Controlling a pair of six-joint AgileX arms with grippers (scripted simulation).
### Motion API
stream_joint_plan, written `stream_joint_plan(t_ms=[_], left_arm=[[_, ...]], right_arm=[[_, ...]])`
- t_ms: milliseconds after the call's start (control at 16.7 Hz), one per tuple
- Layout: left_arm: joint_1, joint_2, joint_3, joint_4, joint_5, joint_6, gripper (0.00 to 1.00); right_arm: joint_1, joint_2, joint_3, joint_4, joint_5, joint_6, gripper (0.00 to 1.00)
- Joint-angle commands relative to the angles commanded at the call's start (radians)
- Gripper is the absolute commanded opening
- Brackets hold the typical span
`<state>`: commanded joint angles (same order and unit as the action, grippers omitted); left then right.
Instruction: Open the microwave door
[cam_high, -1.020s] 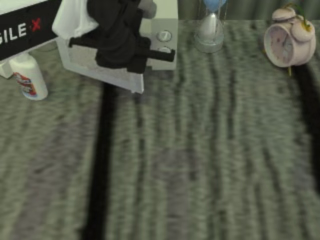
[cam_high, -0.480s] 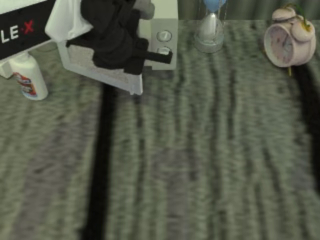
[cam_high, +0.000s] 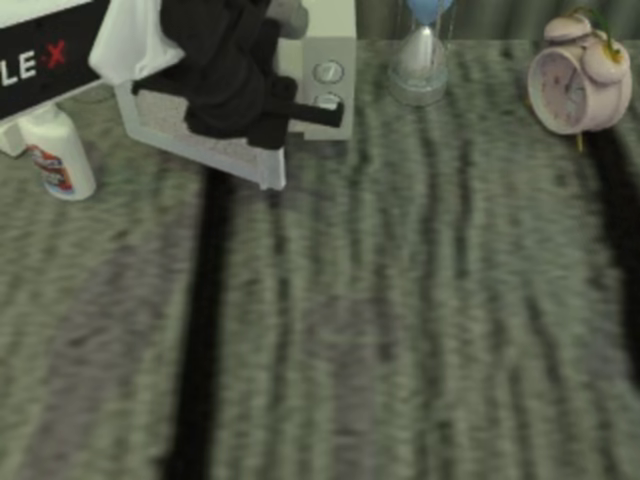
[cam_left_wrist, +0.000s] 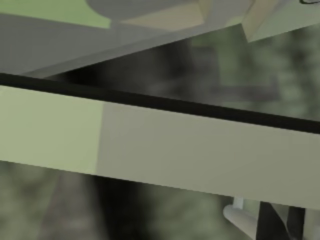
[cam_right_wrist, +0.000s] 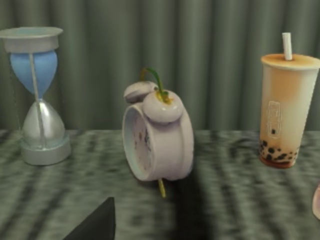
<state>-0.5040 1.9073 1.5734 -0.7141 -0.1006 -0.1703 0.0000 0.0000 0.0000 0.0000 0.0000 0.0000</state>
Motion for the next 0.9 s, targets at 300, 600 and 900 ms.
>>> stream_joint_plan(t_ms=[300,600,900], left_arm=[[0.0,0.0,0.0,0.0,0.0,0.0,0.0],[0.0,0.0,0.0,0.0,0.0,0.0,0.0],[0.011,-0.033,-0.048,0.014,0.034,0.051,0.0]], right_arm=[[0.0,0.0,0.0,0.0,0.0,0.0,1.0],[0.0,0.0,0.0,0.0,0.0,0.0,1.0],[0.0,0.0,0.0,0.0,0.0,0.0,1.0]])
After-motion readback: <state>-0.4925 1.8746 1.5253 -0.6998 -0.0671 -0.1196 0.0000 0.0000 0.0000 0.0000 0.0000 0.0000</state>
